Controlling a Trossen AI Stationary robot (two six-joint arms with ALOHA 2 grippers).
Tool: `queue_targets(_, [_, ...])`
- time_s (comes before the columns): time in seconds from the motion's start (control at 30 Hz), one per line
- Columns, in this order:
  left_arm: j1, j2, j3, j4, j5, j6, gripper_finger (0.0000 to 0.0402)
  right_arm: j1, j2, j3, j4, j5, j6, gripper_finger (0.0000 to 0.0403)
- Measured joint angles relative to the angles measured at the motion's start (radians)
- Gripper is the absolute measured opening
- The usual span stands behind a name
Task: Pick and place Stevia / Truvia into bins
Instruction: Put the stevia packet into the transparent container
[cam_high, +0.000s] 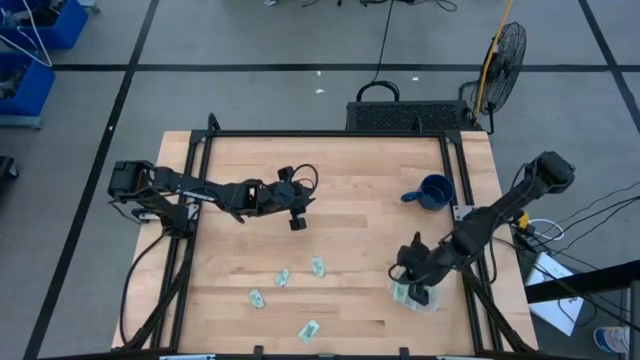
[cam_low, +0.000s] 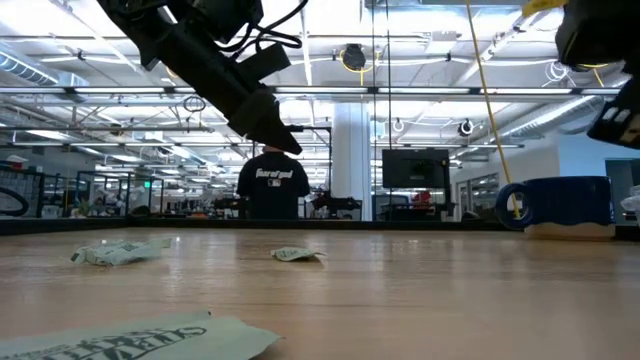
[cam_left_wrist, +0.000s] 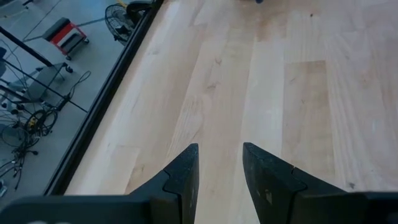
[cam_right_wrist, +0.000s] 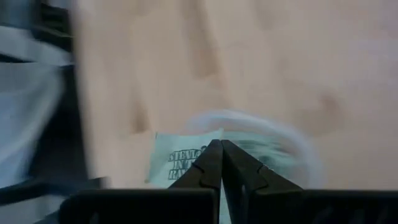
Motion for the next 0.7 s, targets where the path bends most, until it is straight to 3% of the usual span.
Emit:
queue_targets(0.1, [0.0, 0.0, 0.0, 0.0, 0.0, 0.0, 0.0131, 0.011, 0.018, 0.0, -0.091, 0.068, 0.027, 0.0])
queue_targets(0.23, [0.0, 0.0, 0.0, 0.0, 0.001, -0.001, 0.0131, 0.011, 0.043, -0.001, -0.156, 0.072, 0.057, 0.0])
queue_targets(0.7, [0.0, 0.0, 0.0, -0.001, 0.002, -0.003, 0.0131, 0.009, 0.045, -0.001, -0.024, 0.1, 0.064, 0.0069])
